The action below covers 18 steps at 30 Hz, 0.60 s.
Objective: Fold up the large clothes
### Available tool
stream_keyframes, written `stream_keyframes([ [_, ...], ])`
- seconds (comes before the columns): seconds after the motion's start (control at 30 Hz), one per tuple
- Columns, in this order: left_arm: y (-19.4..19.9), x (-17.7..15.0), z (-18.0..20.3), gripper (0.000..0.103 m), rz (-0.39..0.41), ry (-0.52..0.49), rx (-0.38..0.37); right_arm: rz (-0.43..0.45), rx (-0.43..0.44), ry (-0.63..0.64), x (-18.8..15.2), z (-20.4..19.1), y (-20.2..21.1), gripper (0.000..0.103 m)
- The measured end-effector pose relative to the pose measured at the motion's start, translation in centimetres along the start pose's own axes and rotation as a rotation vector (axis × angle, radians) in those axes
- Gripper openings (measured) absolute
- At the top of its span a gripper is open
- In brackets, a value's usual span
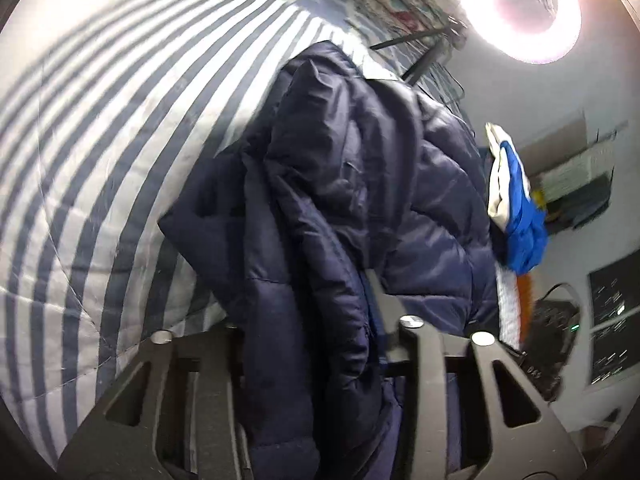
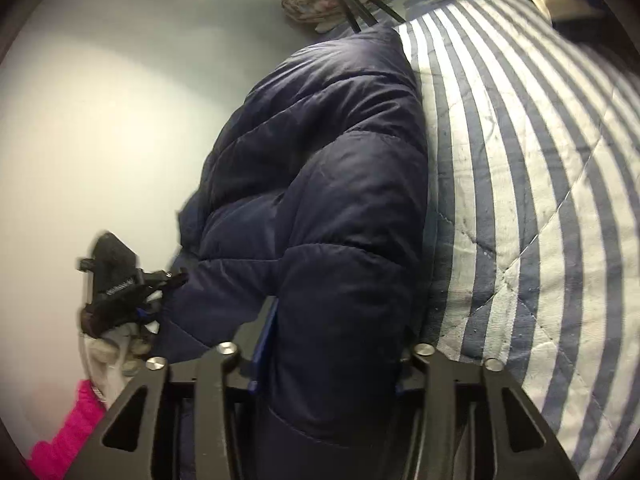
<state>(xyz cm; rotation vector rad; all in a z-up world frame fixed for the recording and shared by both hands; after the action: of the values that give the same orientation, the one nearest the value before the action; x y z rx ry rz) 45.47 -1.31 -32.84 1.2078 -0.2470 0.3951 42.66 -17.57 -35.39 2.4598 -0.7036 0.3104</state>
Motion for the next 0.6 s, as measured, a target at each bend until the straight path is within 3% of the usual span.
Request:
stream_keyframes([
  [0.13,1.3,-0.8,2.0,0.022,0.05,-0.083,0.059,-0.011,-0.112,0.093,-0.2,-2.0,0.6,0.027],
  [0.3,3.7,-3.3,4.9,0.019,0.093,-0.183,0.08,-0.056,-0.297,0.211,-1.8,-4.1,2.2,0.023],
  [0.4,5.4,-5.3,6.9,0.018,0.122,-0.228,0.072,-0.065,-0.417,0.321,-2.6,-6.3,4.4,0.022],
  [0.6,10.6,-8.6,10.0,0.018,0.2,-0.223,-0.024,-0.032,-0.529,0.461,-4.3,-11.0,10.1,0.021],
])
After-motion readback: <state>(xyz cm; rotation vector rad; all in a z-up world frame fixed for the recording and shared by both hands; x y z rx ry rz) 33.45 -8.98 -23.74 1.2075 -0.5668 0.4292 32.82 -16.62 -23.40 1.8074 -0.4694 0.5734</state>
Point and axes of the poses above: each gripper's, at about its wrist camera, not at the fingertips, and y roughly against the way its jaws point, z to its right, x to its top, the point moved 9 cm from there along -y, roughly the way its jaws point, and after that the axes turned 9 degrees about x, right-handed, at the moved point
